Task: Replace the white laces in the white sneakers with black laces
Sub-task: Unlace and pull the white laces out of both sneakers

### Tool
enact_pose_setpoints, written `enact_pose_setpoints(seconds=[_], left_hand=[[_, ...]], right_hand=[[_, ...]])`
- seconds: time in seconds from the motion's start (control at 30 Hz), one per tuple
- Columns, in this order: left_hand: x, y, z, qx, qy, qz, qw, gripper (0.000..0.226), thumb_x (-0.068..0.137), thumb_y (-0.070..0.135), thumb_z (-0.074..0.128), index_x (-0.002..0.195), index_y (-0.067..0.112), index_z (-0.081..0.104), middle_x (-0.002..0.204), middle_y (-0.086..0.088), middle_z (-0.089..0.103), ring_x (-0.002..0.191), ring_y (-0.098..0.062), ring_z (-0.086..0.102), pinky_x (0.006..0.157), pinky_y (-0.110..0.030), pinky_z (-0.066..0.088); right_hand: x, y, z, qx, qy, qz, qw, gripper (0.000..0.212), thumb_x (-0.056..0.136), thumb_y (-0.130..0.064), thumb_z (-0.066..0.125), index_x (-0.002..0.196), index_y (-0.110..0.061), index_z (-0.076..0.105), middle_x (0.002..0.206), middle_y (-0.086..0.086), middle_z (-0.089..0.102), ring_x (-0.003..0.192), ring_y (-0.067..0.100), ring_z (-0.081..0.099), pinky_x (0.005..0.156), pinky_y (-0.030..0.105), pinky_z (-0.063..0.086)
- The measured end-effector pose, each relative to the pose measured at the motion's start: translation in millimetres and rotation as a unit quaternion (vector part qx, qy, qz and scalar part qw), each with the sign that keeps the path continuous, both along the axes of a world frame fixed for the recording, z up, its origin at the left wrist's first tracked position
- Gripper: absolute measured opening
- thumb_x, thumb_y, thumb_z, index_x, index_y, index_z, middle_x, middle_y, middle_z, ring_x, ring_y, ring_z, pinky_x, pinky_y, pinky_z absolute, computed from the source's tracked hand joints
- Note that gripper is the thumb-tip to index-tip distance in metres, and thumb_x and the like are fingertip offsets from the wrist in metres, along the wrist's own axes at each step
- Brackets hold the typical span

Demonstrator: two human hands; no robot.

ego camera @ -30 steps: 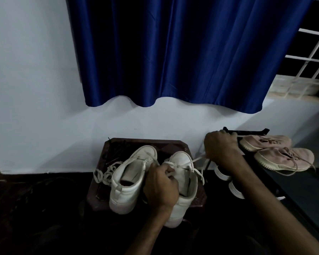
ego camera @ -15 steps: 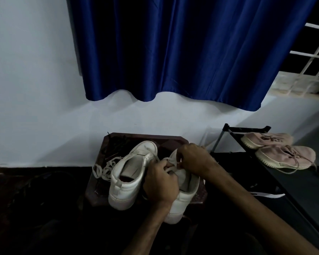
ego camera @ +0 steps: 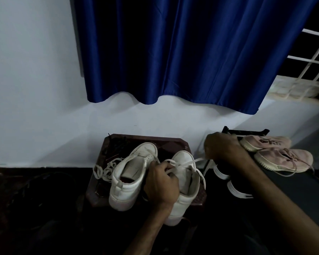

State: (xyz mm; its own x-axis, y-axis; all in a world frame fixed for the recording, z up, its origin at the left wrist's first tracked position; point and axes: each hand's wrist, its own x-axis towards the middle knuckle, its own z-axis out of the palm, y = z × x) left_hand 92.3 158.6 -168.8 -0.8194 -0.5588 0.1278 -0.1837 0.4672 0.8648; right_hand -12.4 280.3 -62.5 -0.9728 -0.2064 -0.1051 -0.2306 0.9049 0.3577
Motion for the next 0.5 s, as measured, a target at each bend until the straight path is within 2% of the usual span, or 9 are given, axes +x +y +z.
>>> enact_pose_setpoints(seconds=[0.13,0.2,0.27,0.33,0.43,0.5], left_hand=[[0,1,2,-0.001,0.002,-0.005,1.000,0.026,0.076,0.012,0.058,0.090,0.030,0.070,0.099,0.010,0.056,0.091,-0.016,0.058,0.066,-0.026,0.037],[0,1,1,-0.002,0.001,-0.005,1.000,0.025,0.075,0.012,0.058,0.090,0.029,0.070,0.100,0.010,0.055,0.091,-0.015,0.058,0.066,-0.027,0.038],[0,0,1,0.007,0.002,-0.004,1.000,0.024,0.075,0.012,0.059,0.088,0.029,0.070,0.100,0.010,0.056,0.090,-0.015,0.059,0.066,-0.027,0.039],[0,0,1,0.016,0.005,-0.001,1.000,0.022,0.076,0.013,0.059,0.087,0.029,0.070,0.099,0.010,0.056,0.089,-0.016,0.060,0.065,-0.028,0.039],[1,1,2,0.006,0.002,-0.001,1.000,0.023,0.076,0.014,0.060,0.089,0.030,0.070,0.101,0.009,0.057,0.092,-0.017,0.059,0.065,-0.027,0.036],[2,2,1,-0.004,0.003,-0.009,1.000,0.023,0.076,0.014,0.059,0.090,0.030,0.068,0.103,0.008,0.056,0.095,-0.018,0.058,0.066,-0.027,0.036]], right_hand=[[6,-15,-27,-0.103,-0.081,0.095,0.987,0.035,0.082,-0.043,0.071,0.112,-0.026,0.064,0.121,-0.001,0.054,0.117,0.021,0.051,0.096,0.046,0.047],[13,-27,-40,-0.144,-0.104,0.120,0.977,0.029,0.081,-0.037,0.074,0.106,-0.024,0.066,0.117,0.000,0.059,0.112,0.021,0.055,0.095,0.045,0.047],[17,-33,-47,-0.175,-0.070,0.126,0.974,0.016,0.083,-0.025,0.073,0.097,-0.019,0.068,0.108,0.003,0.066,0.103,0.023,0.061,0.093,0.043,0.048],[18,-35,-50,-0.173,-0.042,0.129,0.976,0.008,0.084,-0.020,0.070,0.091,-0.017,0.069,0.103,0.004,0.069,0.100,0.024,0.063,0.093,0.042,0.047],[19,-32,-48,-0.139,-0.066,0.127,0.980,0.015,0.086,-0.022,0.061,0.098,-0.014,0.068,0.110,0.006,0.067,0.108,0.027,0.061,0.097,0.042,0.046],[20,-28,-44,-0.055,-0.068,0.125,0.988,0.021,0.089,-0.027,0.058,0.104,-0.014,0.066,0.116,0.007,0.064,0.112,0.026,0.058,0.098,0.043,0.042]])
